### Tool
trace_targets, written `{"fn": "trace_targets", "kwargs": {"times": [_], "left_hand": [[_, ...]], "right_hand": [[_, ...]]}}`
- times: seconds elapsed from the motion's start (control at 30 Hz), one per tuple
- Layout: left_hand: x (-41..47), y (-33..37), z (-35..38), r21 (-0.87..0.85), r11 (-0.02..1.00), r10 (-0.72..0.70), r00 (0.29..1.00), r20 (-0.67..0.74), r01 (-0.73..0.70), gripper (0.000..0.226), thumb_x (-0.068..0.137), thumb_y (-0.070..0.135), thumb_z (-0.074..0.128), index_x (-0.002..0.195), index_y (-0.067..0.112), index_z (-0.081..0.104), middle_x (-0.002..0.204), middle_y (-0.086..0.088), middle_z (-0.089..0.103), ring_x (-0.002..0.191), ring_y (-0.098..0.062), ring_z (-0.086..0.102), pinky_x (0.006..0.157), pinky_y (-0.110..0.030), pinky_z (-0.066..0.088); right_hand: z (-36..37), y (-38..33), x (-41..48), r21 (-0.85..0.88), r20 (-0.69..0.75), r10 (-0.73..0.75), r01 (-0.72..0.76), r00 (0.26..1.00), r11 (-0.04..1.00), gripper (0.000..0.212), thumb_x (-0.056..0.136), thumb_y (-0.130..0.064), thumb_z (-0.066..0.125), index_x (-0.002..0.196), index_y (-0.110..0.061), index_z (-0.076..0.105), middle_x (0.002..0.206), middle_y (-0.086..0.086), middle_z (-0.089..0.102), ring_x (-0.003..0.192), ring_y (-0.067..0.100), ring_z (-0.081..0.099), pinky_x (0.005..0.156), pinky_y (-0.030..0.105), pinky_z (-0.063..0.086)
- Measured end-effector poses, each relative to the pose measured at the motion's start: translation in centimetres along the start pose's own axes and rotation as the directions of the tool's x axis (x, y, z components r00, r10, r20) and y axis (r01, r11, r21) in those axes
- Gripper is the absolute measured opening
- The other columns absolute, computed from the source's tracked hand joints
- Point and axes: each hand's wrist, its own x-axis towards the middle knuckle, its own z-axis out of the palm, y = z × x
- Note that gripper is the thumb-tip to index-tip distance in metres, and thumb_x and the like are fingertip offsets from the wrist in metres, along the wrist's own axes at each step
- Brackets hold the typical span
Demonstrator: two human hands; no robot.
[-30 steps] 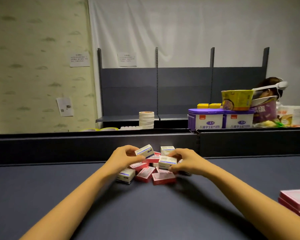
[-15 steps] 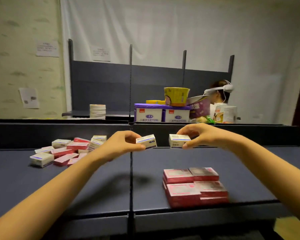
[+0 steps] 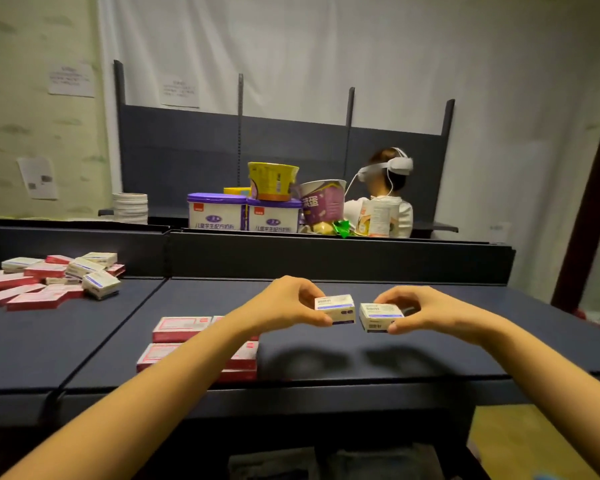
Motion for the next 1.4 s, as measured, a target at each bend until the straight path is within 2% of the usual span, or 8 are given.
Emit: {"fn": "trace_targets", "kwargs": {"times": [0.27, 0.6, 0.77, 0.97, 1.1, 1.17, 1.27, 1.4], "left_hand": [[2.8, -0.2, 5.9, 0.107, 0.993, -0.050, 0.998, 0.035, 0.046, 0.038, 0.080, 0.026, 0.071, 0.113, 0.009, 0.062, 0.116, -0.009, 0.066, 0.095, -0.011, 0.060, 0.089, -0.025, 0.049], [3.8, -1.0, 8.4, 0.042, 0.998, -0.049, 0.999, -0.013, 0.050, 0.038, 0.077, 0.024, 0.074, 0.110, 0.015, 0.056, 0.114, -0.004, 0.066, 0.096, -0.010, 0.062, 0.087, -0.023, 0.052], [3.8, -0.7, 8.8, 0.068, 0.997, -0.037, 0.999, -0.014, 0.038, 0.040, 0.079, 0.028, 0.072, 0.113, 0.016, 0.054, 0.117, -0.002, 0.063, 0.095, -0.007, 0.059, 0.078, -0.015, 0.051], [3.6, -0.6, 9.1, 0.084, 0.996, -0.028, 0.999, -0.036, 0.031, 0.041, 0.079, 0.029, 0.072, 0.116, 0.016, 0.057, 0.120, -0.002, 0.062, 0.096, -0.007, 0.058, 0.082, -0.017, 0.051], [3.3, -0.1, 9.0, 0.163, 0.986, -0.015, 0.999, -0.033, 0.020, 0.060, 0.080, 0.035, 0.070, 0.132, 0.015, 0.047, 0.133, -0.005, 0.047, 0.114, -0.014, 0.049, 0.098, -0.026, 0.043], [3.2, 0.4, 8.4, 0.156, 0.987, -0.028, 0.998, -0.062, 0.037, 0.075, 0.080, 0.037, 0.069, 0.142, 0.017, 0.033, 0.141, -0.005, 0.038, 0.124, -0.018, 0.044, 0.103, -0.029, 0.039], [2.6, 1.5, 5.7, 0.102, 0.995, -0.009, 0.992, -0.128, 0.022, 0.080, 0.080, 0.035, 0.070, 0.145, 0.018, 0.027, 0.145, -0.004, 0.036, 0.128, -0.017, 0.042, 0.097, -0.024, 0.037], [0.8, 1.9, -0.8, 0.112, 0.994, 0.008, 0.982, -0.188, 0.013, 0.077, 0.079, 0.034, 0.071, 0.142, 0.017, 0.032, 0.143, -0.005, 0.041, 0.126, -0.016, 0.044, 0.092, -0.022, 0.038]], "right_hand": [[-1.2, 5.2, -1.9, 0.054, -0.054, 0.039, -0.036, 0.998, 0.998, 0.033, 0.081, -0.015, 0.068, 0.110, -0.028, 0.056, 0.111, -0.007, 0.062, 0.102, 0.008, 0.060, 0.074, 0.013, 0.052], [-0.7, 7.0, -1.0, 0.056, -0.025, 0.019, -0.017, 1.000, 0.998, 0.036, 0.082, -0.015, 0.067, 0.115, -0.025, 0.054, 0.114, -0.008, 0.061, 0.105, 0.008, 0.060, 0.079, 0.015, 0.051], [-0.5, 7.3, -0.9, 0.057, -0.009, 0.002, -0.002, 1.000, 0.998, 0.039, 0.083, -0.017, 0.067, 0.117, -0.026, 0.051, 0.117, -0.008, 0.059, 0.108, 0.008, 0.058, 0.083, 0.017, 0.051], [-0.6, 7.6, -0.6, 0.035, 0.015, 0.007, -0.008, 1.000, 0.999, 0.042, 0.083, -0.020, 0.067, 0.120, -0.030, 0.049, 0.121, -0.008, 0.057, 0.111, 0.010, 0.056, 0.087, 0.017, 0.051], [-0.8, 7.1, -0.5, 0.033, 0.014, 0.012, -0.013, 1.000, 0.999, 0.053, 0.082, -0.029, 0.067, 0.126, -0.036, 0.039, 0.130, -0.008, 0.045, 0.117, 0.011, 0.048, 0.093, 0.020, 0.047], [-1.2, 6.6, -0.2, 0.060, -0.027, -0.006, 0.008, 1.000, 0.998, 0.064, 0.077, -0.039, 0.070, 0.129, -0.041, 0.033, 0.132, -0.012, 0.039, 0.123, 0.010, 0.039, 0.103, 0.025, 0.034], [-1.9, 4.5, 0.6, 0.120, -0.112, -0.069, 0.083, 0.991, 0.989, 0.083, 0.059, -0.057, 0.071, 0.130, -0.046, 0.028, 0.132, -0.018, 0.036, 0.125, 0.006, 0.032, 0.106, 0.030, 0.027], [-1.8, -0.1, 3.4, 0.138, -0.129, -0.160, 0.177, 0.979, 0.974, 0.113, 0.034, -0.069, 0.078, 0.133, -0.042, 0.031, 0.131, -0.016, 0.042, 0.123, 0.008, 0.039, 0.106, 0.031, 0.032]]}}
